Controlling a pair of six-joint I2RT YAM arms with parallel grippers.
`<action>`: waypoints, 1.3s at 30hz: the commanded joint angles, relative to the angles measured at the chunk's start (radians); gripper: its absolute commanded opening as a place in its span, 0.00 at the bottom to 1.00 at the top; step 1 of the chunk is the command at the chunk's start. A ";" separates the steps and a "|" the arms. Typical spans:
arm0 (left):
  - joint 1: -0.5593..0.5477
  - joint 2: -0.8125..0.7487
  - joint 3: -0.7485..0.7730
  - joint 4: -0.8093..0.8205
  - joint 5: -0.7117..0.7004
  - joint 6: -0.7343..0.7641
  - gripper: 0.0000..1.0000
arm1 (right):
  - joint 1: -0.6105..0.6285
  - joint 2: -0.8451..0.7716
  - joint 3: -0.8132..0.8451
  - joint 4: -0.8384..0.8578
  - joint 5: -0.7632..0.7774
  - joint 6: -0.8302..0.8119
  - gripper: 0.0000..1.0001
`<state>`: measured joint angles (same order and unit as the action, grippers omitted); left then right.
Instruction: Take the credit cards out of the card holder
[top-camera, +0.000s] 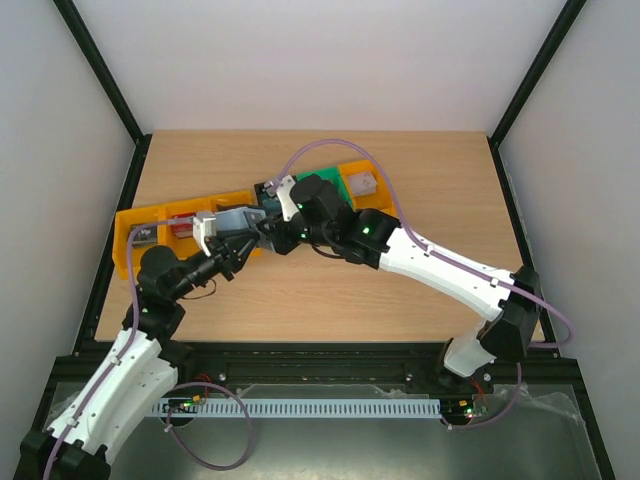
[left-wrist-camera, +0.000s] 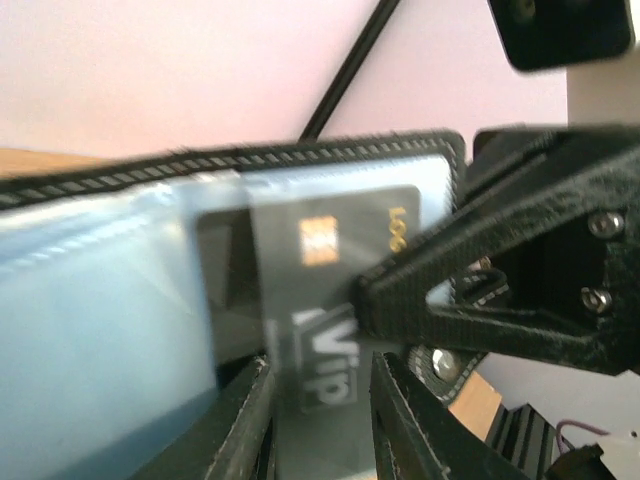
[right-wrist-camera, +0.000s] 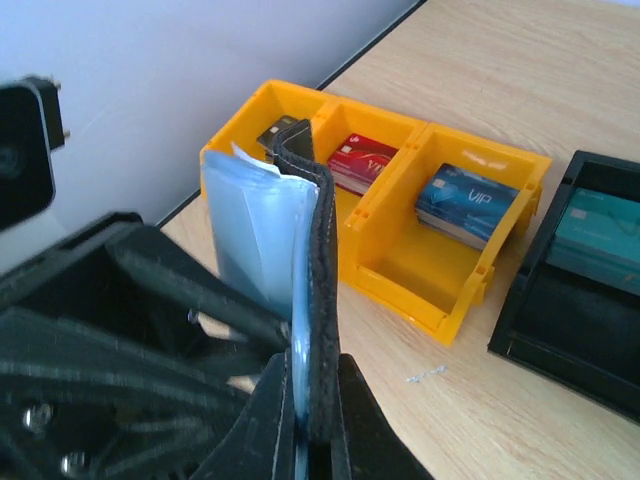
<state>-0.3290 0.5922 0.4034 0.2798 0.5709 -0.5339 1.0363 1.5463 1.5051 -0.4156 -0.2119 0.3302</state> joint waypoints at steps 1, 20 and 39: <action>0.034 -0.014 -0.015 0.033 0.012 -0.060 0.29 | -0.025 -0.090 -0.064 0.116 -0.147 -0.014 0.02; 0.031 -0.016 0.014 0.290 0.384 -0.086 0.30 | -0.094 -0.182 -0.268 0.438 -0.540 -0.072 0.02; 0.031 -0.041 0.045 0.249 0.448 -0.081 0.02 | -0.162 -0.296 -0.415 0.419 -0.624 -0.173 0.35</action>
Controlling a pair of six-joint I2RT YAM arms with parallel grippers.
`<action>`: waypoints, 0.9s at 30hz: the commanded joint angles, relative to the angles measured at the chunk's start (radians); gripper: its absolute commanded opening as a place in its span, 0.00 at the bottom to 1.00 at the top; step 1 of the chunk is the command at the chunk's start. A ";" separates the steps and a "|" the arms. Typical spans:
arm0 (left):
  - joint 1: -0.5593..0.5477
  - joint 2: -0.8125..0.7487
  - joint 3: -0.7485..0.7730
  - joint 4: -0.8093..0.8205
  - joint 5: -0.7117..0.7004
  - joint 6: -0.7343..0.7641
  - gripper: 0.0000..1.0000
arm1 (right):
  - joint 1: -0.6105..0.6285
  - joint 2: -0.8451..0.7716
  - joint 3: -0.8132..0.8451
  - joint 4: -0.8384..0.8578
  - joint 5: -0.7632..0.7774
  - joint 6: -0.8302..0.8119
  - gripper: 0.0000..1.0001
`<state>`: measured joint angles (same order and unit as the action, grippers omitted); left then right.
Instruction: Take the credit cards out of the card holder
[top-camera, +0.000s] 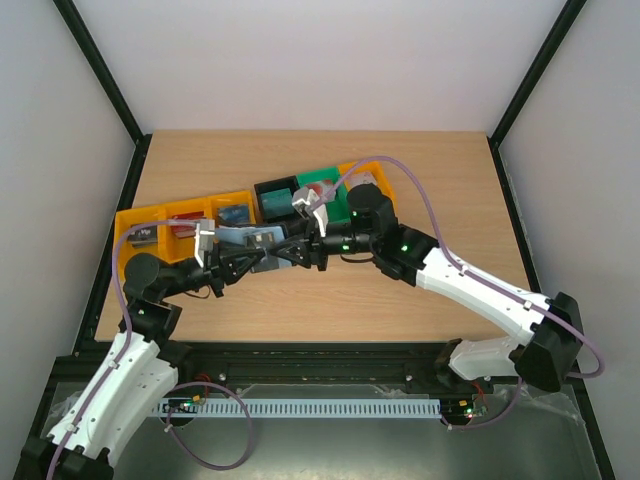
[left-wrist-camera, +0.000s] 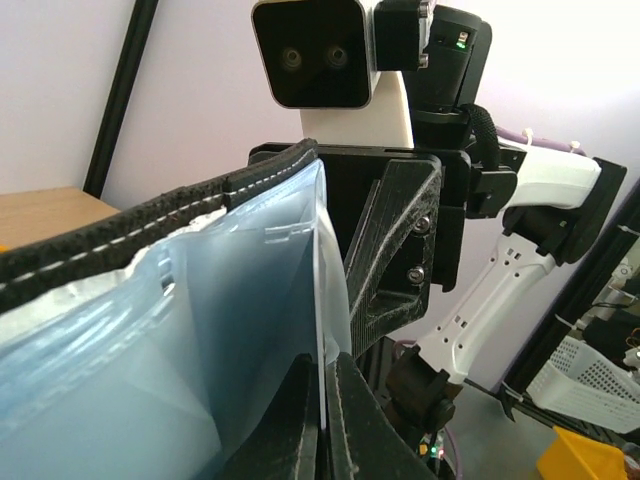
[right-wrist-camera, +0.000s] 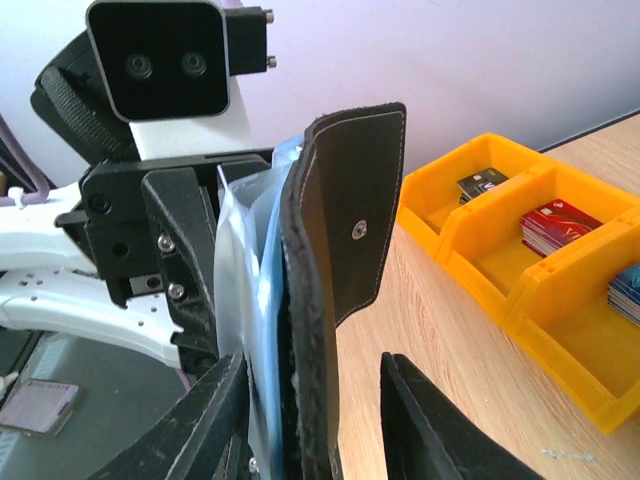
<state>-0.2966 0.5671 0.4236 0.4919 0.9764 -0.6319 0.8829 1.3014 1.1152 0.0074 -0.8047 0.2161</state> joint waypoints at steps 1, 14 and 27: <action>-0.002 -0.016 0.024 0.035 0.044 0.018 0.02 | -0.010 -0.055 -0.026 -0.010 -0.040 -0.066 0.35; 0.000 -0.023 0.024 0.011 0.032 0.018 0.07 | -0.029 -0.072 -0.031 -0.018 -0.096 -0.083 0.02; 0.009 -0.030 0.008 0.008 0.011 -0.030 0.09 | -0.055 -0.101 -0.038 -0.039 -0.116 -0.095 0.02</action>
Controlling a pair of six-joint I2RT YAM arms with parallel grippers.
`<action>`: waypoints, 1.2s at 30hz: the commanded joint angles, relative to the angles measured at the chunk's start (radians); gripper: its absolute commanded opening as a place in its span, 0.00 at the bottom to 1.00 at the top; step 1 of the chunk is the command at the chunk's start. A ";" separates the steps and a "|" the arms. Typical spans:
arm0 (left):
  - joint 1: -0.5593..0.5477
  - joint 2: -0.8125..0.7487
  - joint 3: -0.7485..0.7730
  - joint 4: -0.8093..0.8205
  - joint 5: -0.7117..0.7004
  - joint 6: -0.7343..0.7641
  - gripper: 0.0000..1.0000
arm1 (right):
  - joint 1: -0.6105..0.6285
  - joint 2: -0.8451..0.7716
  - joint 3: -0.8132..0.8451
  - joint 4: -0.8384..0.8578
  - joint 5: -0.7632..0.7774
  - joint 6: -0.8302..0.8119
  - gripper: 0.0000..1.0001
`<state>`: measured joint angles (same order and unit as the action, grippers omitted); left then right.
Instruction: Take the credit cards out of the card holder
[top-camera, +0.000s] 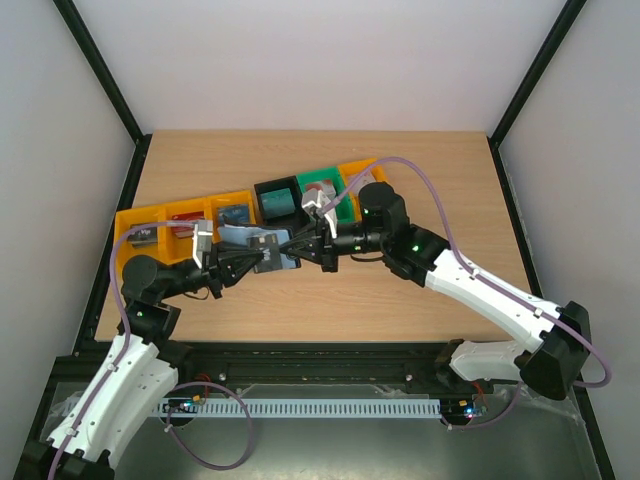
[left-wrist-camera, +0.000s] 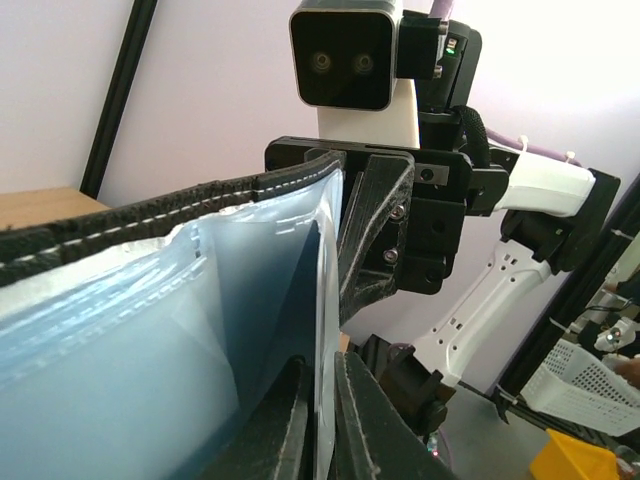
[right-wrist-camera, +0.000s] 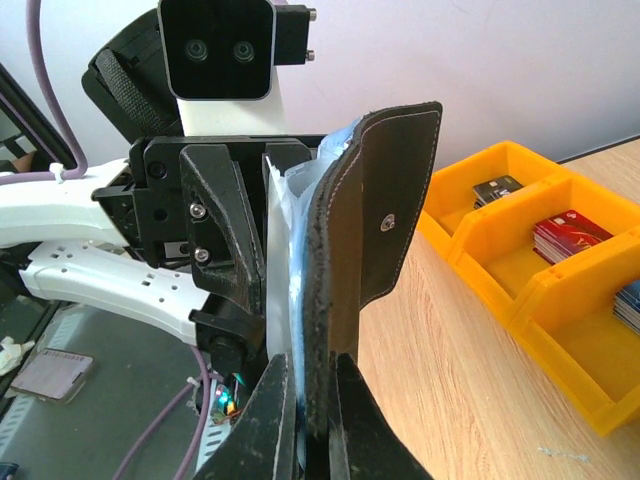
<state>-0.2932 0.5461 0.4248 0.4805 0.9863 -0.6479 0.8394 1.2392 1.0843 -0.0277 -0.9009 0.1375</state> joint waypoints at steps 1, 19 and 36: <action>0.005 -0.011 0.007 0.019 0.003 -0.014 0.07 | -0.015 -0.042 -0.007 -0.006 -0.020 -0.017 0.02; 0.148 -0.091 0.003 -0.180 -0.338 -0.020 0.02 | -0.158 0.024 -0.068 -0.167 0.110 0.087 0.02; 0.383 -0.178 -0.049 -0.246 -0.447 -0.223 0.02 | -0.034 0.440 -0.196 -0.137 0.061 0.313 0.24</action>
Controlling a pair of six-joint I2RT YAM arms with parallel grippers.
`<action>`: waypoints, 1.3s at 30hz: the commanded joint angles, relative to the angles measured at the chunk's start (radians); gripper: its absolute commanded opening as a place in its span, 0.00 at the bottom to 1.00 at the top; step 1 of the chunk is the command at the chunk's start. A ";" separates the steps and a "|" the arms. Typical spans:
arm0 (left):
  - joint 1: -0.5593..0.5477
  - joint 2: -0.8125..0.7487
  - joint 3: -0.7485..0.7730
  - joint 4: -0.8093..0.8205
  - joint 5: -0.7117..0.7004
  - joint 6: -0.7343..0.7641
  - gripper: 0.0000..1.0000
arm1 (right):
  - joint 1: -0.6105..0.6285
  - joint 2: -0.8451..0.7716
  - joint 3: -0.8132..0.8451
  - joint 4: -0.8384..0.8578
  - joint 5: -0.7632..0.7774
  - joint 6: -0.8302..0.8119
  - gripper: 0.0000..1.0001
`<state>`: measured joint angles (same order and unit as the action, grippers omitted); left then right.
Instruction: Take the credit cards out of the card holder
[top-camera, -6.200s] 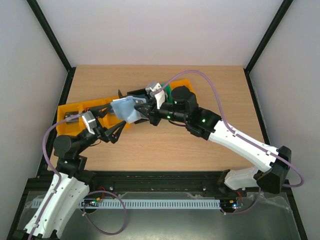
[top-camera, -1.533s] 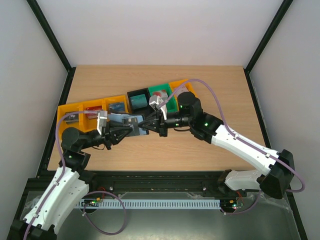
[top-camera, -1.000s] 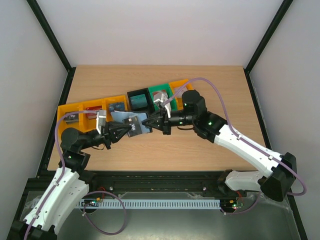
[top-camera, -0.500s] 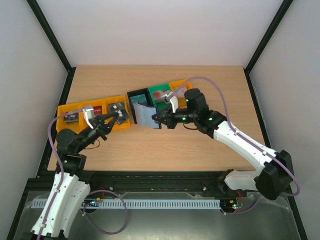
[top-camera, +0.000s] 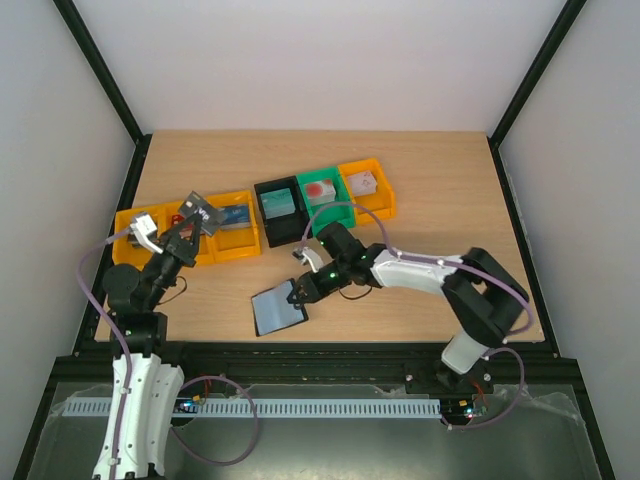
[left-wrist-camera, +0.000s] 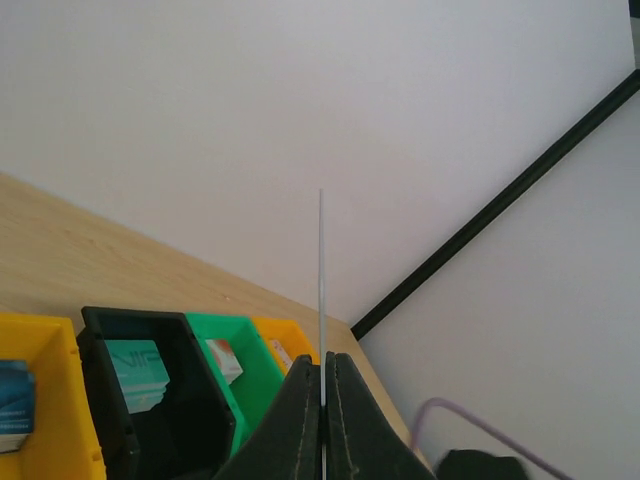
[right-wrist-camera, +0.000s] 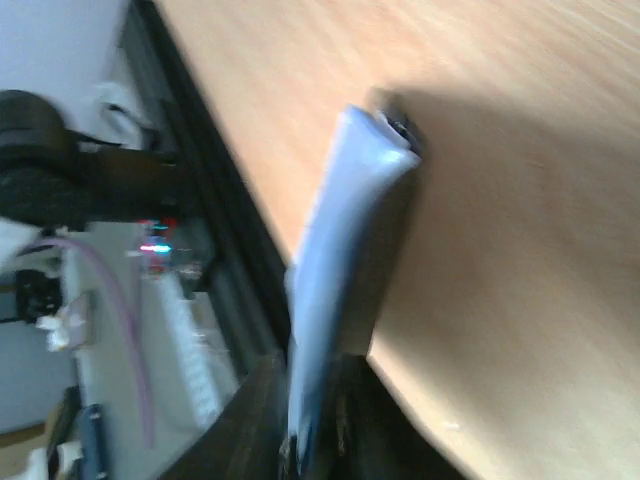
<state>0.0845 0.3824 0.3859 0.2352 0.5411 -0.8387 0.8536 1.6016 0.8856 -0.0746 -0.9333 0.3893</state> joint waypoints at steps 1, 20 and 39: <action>0.006 -0.018 -0.014 0.000 0.007 -0.034 0.02 | -0.064 0.081 0.004 -0.128 0.207 0.058 0.33; 0.018 -0.006 -0.099 0.479 0.431 -0.237 0.02 | 0.009 -0.217 0.094 0.700 0.070 0.166 0.80; -0.035 -0.006 -0.055 0.403 0.446 -0.168 0.06 | 0.107 -0.120 0.268 0.522 0.089 0.096 0.02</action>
<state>0.0536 0.3828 0.2962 0.7033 0.9909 -1.0733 0.9524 1.5173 1.1091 0.4831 -0.8742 0.5041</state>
